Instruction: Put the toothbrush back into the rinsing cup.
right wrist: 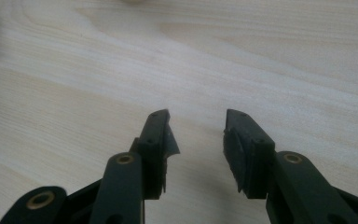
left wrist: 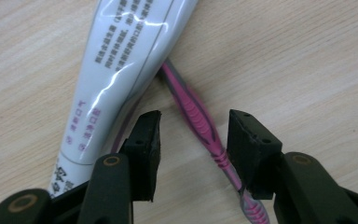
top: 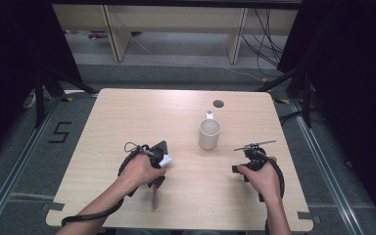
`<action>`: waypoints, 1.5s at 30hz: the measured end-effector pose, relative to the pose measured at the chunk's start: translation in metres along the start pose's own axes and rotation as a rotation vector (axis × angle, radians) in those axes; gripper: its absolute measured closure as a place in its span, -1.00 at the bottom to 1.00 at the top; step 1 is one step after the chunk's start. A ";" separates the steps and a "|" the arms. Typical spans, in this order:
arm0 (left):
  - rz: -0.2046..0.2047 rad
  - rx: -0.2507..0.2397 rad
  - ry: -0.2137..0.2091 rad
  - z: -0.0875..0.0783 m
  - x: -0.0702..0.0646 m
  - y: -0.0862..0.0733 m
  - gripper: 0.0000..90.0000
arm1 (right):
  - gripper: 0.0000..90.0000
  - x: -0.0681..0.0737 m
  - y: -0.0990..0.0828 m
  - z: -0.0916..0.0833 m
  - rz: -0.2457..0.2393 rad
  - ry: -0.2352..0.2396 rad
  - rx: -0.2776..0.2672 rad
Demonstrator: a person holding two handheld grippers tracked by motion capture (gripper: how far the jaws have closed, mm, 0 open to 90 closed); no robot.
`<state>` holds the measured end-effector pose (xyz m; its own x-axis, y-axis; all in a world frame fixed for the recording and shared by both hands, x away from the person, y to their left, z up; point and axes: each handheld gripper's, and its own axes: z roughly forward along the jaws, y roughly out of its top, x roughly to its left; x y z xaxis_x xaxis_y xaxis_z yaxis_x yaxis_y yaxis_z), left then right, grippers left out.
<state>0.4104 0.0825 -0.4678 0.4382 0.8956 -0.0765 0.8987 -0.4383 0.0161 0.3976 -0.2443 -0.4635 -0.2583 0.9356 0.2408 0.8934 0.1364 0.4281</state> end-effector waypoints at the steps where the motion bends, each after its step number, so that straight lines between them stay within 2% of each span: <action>1: 0.003 0.002 0.001 0.000 0.000 0.000 0.20 | 0.35 0.000 0.000 0.000 -0.002 0.001 0.003; 4: 0.003 0.013 -0.005 0.002 -0.002 0.001 0.21 | 0.35 0.000 0.000 0.001 -0.014 -0.004 -0.004; 5: 0.004 0.009 -0.006 0.003 -0.003 0.001 0.21 | 0.35 0.002 -0.001 0.002 0.006 0.000 -0.014; 11: 0.004 0.024 -0.003 0.008 -0.002 0.003 0.21 | 0.35 0.001 -0.001 0.001 -0.009 0.004 0.000; 12: 0.006 0.026 -0.008 0.008 -0.002 0.004 0.25 | 0.35 0.000 0.000 0.001 -0.021 -0.008 -0.015; 14: 0.004 0.025 -0.012 0.010 -0.001 0.004 0.29 | 0.35 0.000 -0.001 0.001 -0.027 -0.008 -0.010; 17: 0.004 0.028 -0.009 0.011 0.000 0.003 0.37 | 0.35 0.000 -0.001 0.001 -0.022 -0.008 -0.017; 22: 0.033 0.039 -0.001 0.010 0.001 0.002 0.48 | 0.34 0.001 0.000 0.001 -0.021 -0.007 -0.017; 24: 0.038 0.039 0.003 0.010 0.000 0.002 0.50 | 0.34 0.002 0.000 0.002 -0.013 0.016 -0.004; 26: 0.059 0.044 0.006 0.010 -0.001 0.001 0.54 | 0.34 0.002 0.000 0.002 -0.006 0.010 -0.001; 27: 0.065 0.038 0.005 0.011 -0.002 0.000 0.56 | 0.34 0.001 0.000 0.002 -0.022 -0.003 -0.016; 32: 0.091 0.036 0.012 0.011 -0.003 0.000 0.63 | 0.34 0.001 -0.001 0.002 -0.022 0.002 -0.009; 33: 0.105 0.041 0.017 0.010 -0.003 0.000 0.66 | 0.34 0.001 -0.001 0.002 -0.013 0.002 -0.011; 36: 0.112 0.033 0.024 0.011 -0.004 0.000 0.69 | 0.34 0.002 0.000 0.002 0.000 0.010 -0.003; 37: 0.125 0.041 0.035 0.011 -0.005 0.000 0.70 | 0.34 0.004 -0.001 0.002 0.021 0.016 -0.002; 41: 0.159 0.053 0.046 0.011 -0.006 0.001 0.75 | 0.34 0.002 -0.001 0.002 0.000 0.015 -0.005; 42: 0.178 0.058 0.052 0.010 -0.007 0.000 0.75 | 0.34 0.002 -0.001 0.002 -0.006 0.009 -0.005; 45: 0.196 0.064 0.051 0.010 -0.008 0.000 0.76 | 0.33 0.001 -0.001 0.002 -0.007 0.014 -0.005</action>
<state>0.4062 0.0746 -0.4776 0.6060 0.7950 -0.0278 0.7941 -0.6067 -0.0380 0.3972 -0.2425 -0.4655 -0.2700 0.9298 0.2500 0.8897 0.1416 0.4341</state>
